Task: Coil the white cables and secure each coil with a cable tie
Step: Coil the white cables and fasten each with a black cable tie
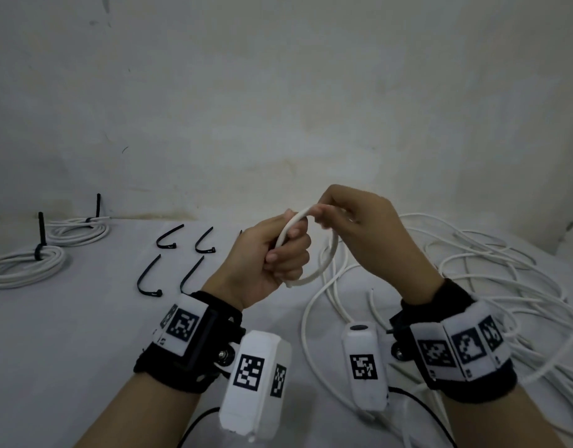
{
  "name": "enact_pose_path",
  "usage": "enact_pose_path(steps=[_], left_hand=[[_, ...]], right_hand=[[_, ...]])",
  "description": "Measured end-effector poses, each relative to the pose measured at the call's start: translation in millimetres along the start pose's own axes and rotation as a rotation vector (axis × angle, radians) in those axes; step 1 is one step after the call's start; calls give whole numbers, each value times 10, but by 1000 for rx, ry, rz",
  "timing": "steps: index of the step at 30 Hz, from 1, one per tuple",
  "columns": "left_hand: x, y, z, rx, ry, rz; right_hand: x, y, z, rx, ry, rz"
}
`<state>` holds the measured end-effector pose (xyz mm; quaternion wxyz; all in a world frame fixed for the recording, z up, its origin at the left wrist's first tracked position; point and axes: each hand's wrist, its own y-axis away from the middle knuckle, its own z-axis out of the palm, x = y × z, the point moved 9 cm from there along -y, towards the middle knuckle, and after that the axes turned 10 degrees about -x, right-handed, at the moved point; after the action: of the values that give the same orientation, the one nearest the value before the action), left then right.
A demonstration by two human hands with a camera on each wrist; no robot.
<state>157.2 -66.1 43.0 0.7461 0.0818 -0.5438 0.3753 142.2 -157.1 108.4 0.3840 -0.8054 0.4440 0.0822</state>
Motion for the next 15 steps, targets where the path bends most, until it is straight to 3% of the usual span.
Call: enact_pose_path(steps=[5, 10, 15], left_hand=[[22, -14, 32, 11, 37, -1], [60, 11, 15, 64, -122, -34], [8, 6, 35, 62, -78, -74]], right_hand=[[65, 11, 38, 3, -367, 102], [68, 19, 0, -13, -282, 114], [70, 22, 21, -20, -275, 133]])
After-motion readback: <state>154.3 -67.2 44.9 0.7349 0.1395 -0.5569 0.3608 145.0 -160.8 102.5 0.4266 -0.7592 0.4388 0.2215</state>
